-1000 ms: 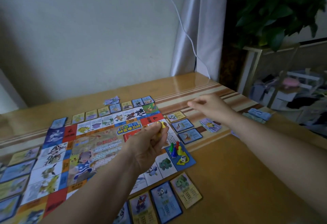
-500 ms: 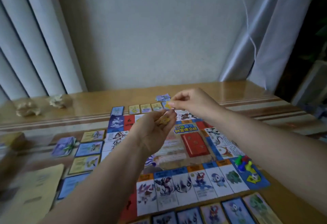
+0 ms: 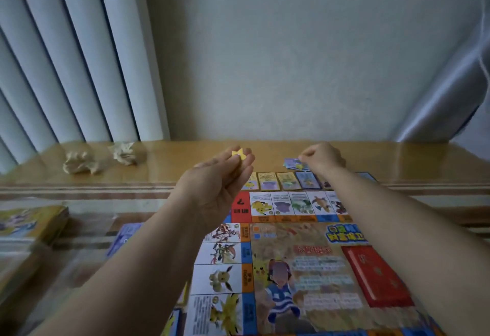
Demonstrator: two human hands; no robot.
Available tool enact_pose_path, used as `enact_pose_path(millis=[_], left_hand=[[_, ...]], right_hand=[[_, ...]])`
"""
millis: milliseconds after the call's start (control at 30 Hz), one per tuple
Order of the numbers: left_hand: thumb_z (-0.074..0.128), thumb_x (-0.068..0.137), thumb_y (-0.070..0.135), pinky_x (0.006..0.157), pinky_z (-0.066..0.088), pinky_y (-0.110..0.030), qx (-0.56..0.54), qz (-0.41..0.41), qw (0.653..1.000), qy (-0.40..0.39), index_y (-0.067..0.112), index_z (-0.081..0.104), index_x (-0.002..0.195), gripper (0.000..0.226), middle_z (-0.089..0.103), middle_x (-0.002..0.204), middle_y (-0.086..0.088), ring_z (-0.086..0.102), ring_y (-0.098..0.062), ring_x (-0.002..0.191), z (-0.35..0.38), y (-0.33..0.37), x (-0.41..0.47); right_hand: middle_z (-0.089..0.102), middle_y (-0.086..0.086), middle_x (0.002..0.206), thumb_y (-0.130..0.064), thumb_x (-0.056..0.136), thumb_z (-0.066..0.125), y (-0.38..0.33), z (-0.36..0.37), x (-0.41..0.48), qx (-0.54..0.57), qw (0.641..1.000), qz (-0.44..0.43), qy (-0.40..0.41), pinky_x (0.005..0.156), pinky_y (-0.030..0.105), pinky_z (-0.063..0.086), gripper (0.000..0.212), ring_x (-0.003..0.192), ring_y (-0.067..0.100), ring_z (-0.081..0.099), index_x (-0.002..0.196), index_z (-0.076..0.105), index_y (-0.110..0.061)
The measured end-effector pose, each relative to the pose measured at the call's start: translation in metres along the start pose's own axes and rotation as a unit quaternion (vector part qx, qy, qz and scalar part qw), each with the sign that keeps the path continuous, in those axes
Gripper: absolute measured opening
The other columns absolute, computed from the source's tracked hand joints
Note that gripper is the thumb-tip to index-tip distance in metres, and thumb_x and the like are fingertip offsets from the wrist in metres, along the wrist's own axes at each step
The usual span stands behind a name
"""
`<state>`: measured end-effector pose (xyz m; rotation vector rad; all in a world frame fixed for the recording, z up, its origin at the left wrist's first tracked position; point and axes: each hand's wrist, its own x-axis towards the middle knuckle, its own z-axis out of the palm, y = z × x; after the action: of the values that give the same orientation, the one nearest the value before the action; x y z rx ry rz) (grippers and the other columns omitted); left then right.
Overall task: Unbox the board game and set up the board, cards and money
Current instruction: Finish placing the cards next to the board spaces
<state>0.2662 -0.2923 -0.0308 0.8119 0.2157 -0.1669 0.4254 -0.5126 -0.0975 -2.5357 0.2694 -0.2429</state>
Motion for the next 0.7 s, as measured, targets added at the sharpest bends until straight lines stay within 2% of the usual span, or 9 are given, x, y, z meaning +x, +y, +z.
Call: enact_pose_path(millis=[67,100,200,267,333,433,567,633,700], left_hand=[[0.048,0.093,-0.002,0.055,0.057,-0.020,-0.001,-0.002,1.000,0.008,0.002,0.061,0.107,0.020,0.073,0.082,-0.013,0.071,-0.015,0.069,-0.006,-0.001,-0.001],[0.049,0.092,-0.002,0.054,0.056,-0.020,-0.004,-0.003,1.000,0.013,0.002,0.061,0.107,0.019,0.073,0.083,-0.014,0.071,-0.015,0.068,-0.008,-0.002,-0.004],[0.053,0.090,-0.002,0.050,0.055,-0.019,-0.018,-0.009,0.999,0.027,-0.002,0.060,0.103,0.015,0.070,0.085,-0.018,0.071,-0.016,0.064,-0.016,-0.005,-0.016],[0.052,0.091,-0.002,0.051,0.055,-0.019,-0.020,-0.006,0.999,0.030,-0.003,0.059,0.105,0.016,0.070,0.081,-0.017,0.070,-0.015,0.062,-0.023,-0.007,-0.029],[0.051,0.091,-0.002,0.054,0.056,-0.019,-0.021,0.005,0.999,0.024,-0.003,0.056,0.115,0.025,0.070,0.079,-0.016,0.069,-0.013,0.063,-0.036,-0.006,-0.043],[0.049,0.093,-0.001,0.056,0.056,-0.017,-0.019,0.035,0.999,0.027,-0.003,0.056,0.120,0.028,0.070,0.077,-0.012,0.068,-0.010,0.063,-0.057,0.000,-0.066],[0.048,0.095,0.002,0.060,0.056,-0.018,-0.024,0.070,0.996,0.041,-0.003,0.057,0.122,0.029,0.070,0.079,-0.012,0.069,-0.011,0.068,-0.087,0.011,-0.092],[0.049,0.095,0.004,0.063,0.058,-0.020,-0.028,0.084,0.995,0.049,-0.003,0.055,0.125,0.031,0.070,0.083,-0.013,0.069,-0.013,0.072,-0.099,0.018,-0.102],[0.048,0.096,0.004,0.067,0.059,-0.022,-0.042,0.106,0.991,0.065,-0.004,0.053,0.125,0.031,0.070,0.088,-0.015,0.069,-0.015,0.077,-0.108,0.029,-0.107]], right_hand=[[0.069,0.001,0.113,-0.030,0.091,0.062,-0.006,-0.007,-0.010,0.018,0.999,-0.024,0.011,0.097,0.037,0.046,0.019,0.106,0.023,0.061,0.102,0.072,-0.019],[0.067,0.000,0.116,-0.028,0.092,0.060,-0.014,-0.013,-0.021,0.061,0.997,-0.051,-0.002,0.096,0.033,0.044,0.021,0.106,0.020,0.060,0.106,0.071,-0.016],[0.067,-0.007,0.108,-0.033,0.094,0.055,-0.061,-0.036,-0.074,0.163,0.966,-0.153,-0.129,0.086,0.026,0.041,0.027,0.092,0.009,0.057,0.108,0.069,-0.014],[0.069,-0.017,0.090,-0.042,0.091,0.055,-0.092,-0.047,-0.117,0.137,0.936,-0.222,-0.236,0.077,0.021,0.044,0.030,0.077,0.004,0.058,0.101,0.071,-0.019],[0.070,-0.017,0.082,-0.043,0.087,0.061,-0.115,-0.050,-0.152,0.119,0.911,-0.264,-0.293,0.075,0.017,0.047,0.023,0.079,0.003,0.062,0.094,0.072,-0.024],[0.072,-0.012,0.086,-0.032,0.084,0.069,-0.139,-0.047,-0.186,0.131,0.899,-0.289,-0.301,0.076,0.015,0.048,0.009,0.085,0.001,0.065,0.091,0.072,-0.027],[0.072,-0.012,0.082,-0.021,0.086,0.068,-0.171,-0.038,-0.219,0.097,0.885,-0.323,-0.322,0.070,0.009,0.045,0.007,0.074,-0.008,0.063,0.090,0.072,-0.026],[0.069,-0.014,0.079,-0.021,0.086,0.069,-0.185,-0.030,-0.229,0.091,0.885,-0.327,-0.318,0.066,0.009,0.042,0.005,0.069,-0.010,0.060,0.088,0.071,-0.025],[0.066,-0.013,0.076,-0.020,0.086,0.069,-0.195,-0.017,-0.231,0.145,0.897,-0.296,-0.293,0.065,0.013,0.041,0.004,0.066,-0.005,0.058,0.085,0.069,-0.024]])
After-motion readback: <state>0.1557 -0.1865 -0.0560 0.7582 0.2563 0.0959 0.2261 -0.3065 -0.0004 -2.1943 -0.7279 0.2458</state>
